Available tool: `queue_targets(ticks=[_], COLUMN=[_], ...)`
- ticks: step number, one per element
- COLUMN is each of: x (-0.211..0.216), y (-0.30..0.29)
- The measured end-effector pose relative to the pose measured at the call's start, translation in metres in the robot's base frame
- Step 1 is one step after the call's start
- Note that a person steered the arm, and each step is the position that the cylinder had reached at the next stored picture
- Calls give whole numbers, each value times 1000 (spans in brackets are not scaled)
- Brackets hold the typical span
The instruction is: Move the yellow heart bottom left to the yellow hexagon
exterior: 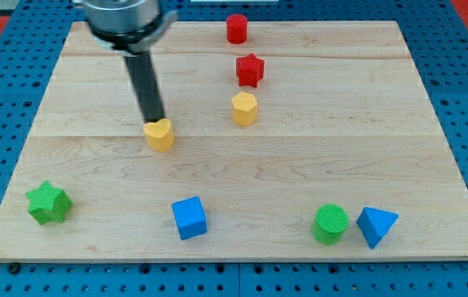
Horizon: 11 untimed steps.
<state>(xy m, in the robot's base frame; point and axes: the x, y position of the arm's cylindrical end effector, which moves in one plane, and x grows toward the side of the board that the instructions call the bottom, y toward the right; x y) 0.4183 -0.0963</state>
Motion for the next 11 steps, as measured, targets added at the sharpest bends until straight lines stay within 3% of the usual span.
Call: queue_targets(ticks=[1,3,4,7,8,10,11], x=[0,12,17,21,41,38,37], y=[-24,-132,-146,-87,-62,53,67])
